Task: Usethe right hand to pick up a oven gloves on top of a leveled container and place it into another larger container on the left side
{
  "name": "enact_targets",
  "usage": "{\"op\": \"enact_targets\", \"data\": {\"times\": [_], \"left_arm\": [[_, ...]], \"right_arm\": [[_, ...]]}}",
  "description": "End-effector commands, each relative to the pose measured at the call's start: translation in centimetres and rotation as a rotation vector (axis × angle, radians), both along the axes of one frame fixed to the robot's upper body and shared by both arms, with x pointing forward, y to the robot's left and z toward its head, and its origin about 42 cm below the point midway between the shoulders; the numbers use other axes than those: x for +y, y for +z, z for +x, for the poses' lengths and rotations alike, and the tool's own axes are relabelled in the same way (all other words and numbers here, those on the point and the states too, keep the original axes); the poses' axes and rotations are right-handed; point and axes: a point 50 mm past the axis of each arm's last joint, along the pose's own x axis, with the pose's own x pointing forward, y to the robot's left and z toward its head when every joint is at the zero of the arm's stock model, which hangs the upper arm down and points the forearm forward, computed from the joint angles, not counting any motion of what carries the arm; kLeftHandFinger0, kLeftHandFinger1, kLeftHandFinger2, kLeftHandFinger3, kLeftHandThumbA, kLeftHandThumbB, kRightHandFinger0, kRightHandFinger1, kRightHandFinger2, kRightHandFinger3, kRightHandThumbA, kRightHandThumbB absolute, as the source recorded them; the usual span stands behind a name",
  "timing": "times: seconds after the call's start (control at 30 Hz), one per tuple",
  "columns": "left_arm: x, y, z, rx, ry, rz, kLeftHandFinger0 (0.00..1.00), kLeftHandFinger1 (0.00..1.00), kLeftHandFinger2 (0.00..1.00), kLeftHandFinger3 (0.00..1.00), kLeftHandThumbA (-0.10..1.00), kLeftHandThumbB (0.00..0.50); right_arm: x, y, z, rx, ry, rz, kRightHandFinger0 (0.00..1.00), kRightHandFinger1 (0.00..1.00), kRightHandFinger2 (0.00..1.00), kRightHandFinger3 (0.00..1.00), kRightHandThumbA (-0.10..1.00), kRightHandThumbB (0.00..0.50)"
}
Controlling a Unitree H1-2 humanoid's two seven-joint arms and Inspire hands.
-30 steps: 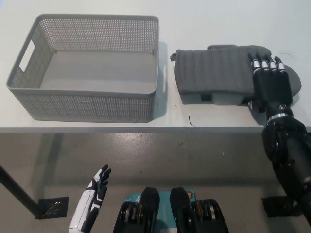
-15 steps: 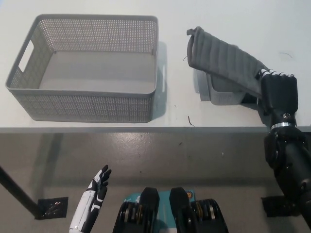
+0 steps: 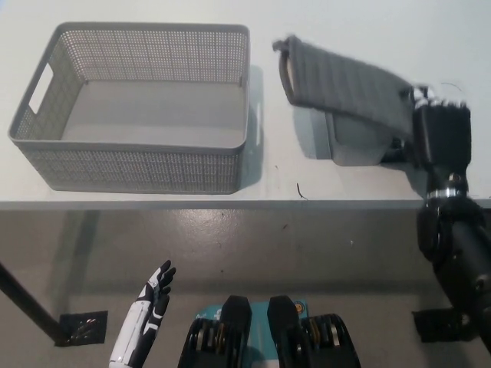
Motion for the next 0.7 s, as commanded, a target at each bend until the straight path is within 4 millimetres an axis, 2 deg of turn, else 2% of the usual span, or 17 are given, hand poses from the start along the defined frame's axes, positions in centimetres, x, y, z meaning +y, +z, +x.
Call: {"op": "enact_targets", "data": {"times": [0.0, 0.07, 0.13, 0.23, 0.3, 0.33, 0.37, 0.43, 0.5, 0.57, 0.6, 0.63, 0.67], "left_arm": [[0.0, 1.4, 0.4, -0.082, -0.014, 0.010, 1.00, 1.00, 1.00, 1.00, 1.00, 0.103], [0.0, 1.4, 0.4, -0.082, -0.014, 0.005, 1.00, 1.00, 1.00, 1.00, 1.00, 0.103], [0.0, 1.4, 0.4, -0.083, -0.011, 0.002, 1.00, 1.00, 1.00, 1.00, 1.00, 0.106], [0.1, 1.5, 0.5, -0.084, -0.006, 0.010, 1.00, 1.00, 1.00, 1.00, 1.00, 0.108], [0.2, 1.6, 0.6, -0.089, -0.006, 0.007, 1.00, 1.00, 1.00, 1.00, 1.00, 0.102], [0.2, 1.7, 0.6, -0.090, -0.004, 0.004, 1.00, 1.00, 1.00, 1.00, 1.00, 0.104], [0.2, 1.7, 0.7, -0.090, -0.004, 0.003, 1.00, 1.00, 1.00, 1.00, 1.00, 0.105], [0.2, 1.6, 0.7, -0.090, -0.003, 0.004, 1.00, 1.00, 1.00, 1.00, 1.00, 0.099], [0.2, 1.6, 0.8, -0.090, -0.004, 0.010, 1.00, 1.00, 1.00, 1.00, 1.00, 0.097], [0.2, 1.7, 0.7, -0.088, -0.004, 0.014, 1.00, 1.00, 1.00, 1.00, 1.00, 0.099], [0.2, 1.7, 0.8, -0.087, -0.005, 0.011, 1.00, 1.00, 1.00, 1.00, 1.00, 0.101], [0.2, 1.7, 0.8, -0.088, -0.006, 0.010, 1.00, 1.00, 1.00, 1.00, 1.00, 0.103], [0.2, 1.7, 0.8, -0.091, -0.011, 0.006, 1.00, 1.00, 1.00, 1.00, 1.00, 0.105]], "right_arm": [[0.6, 13.9, 1.4, -0.409, 0.111, 0.102, 0.00, 0.27, 0.68, 0.53, -0.10, 0.270], [1.0, 16.5, 1.1, -0.454, 0.139, 0.125, 0.00, 0.24, 0.66, 0.44, -0.10, 0.245], [1.3, 18.3, 0.8, -0.478, 0.169, 0.130, 0.00, 0.20, 0.63, 0.45, -0.10, 0.251], [2.4, 20.6, 0.5, -0.483, 0.219, 0.151, 0.00, 0.21, 0.66, 0.58, -0.10, 0.237], [3.6, 21.8, 0.4, -0.501, 0.256, 0.167, 0.00, 0.20, 0.67, 0.66, -0.10, 0.269], [4.4, 22.2, 0.5, -0.498, 0.263, 0.161, 0.00, 0.22, 0.68, 0.67, -0.10, 0.272], [4.6, 22.4, 0.5, -0.496, 0.265, 0.159, 0.00, 0.22, 0.69, 0.67, -0.10, 0.272], [6.1, 22.5, 1.0, -0.488, 0.287, 0.149, 0.00, 0.24, 0.72, 0.68, -0.10, 0.242], [7.2, 22.5, 1.3, -0.466, 0.289, 0.136, 0.00, 0.28, 0.71, 0.65, -0.10, 0.251], [8.6, 22.2, 1.9, -0.438, 0.308, 0.119, 0.00, 0.29, 0.71, 0.68, -0.10, 0.270], [9.3, 22.0, 2.1, -0.417, 0.316, 0.121, 0.00, 0.30, 0.72, 0.69, -0.10, 0.254], [10.0, 21.8, 2.2, -0.404, 0.323, 0.120, 0.00, 0.29, 0.73, 0.72, -0.10, 0.250], [11.0, 21.5, 2.4, -0.389, 0.341, 0.112, 0.00, 0.25, 0.68, 0.68, -0.10, 0.257]]}}
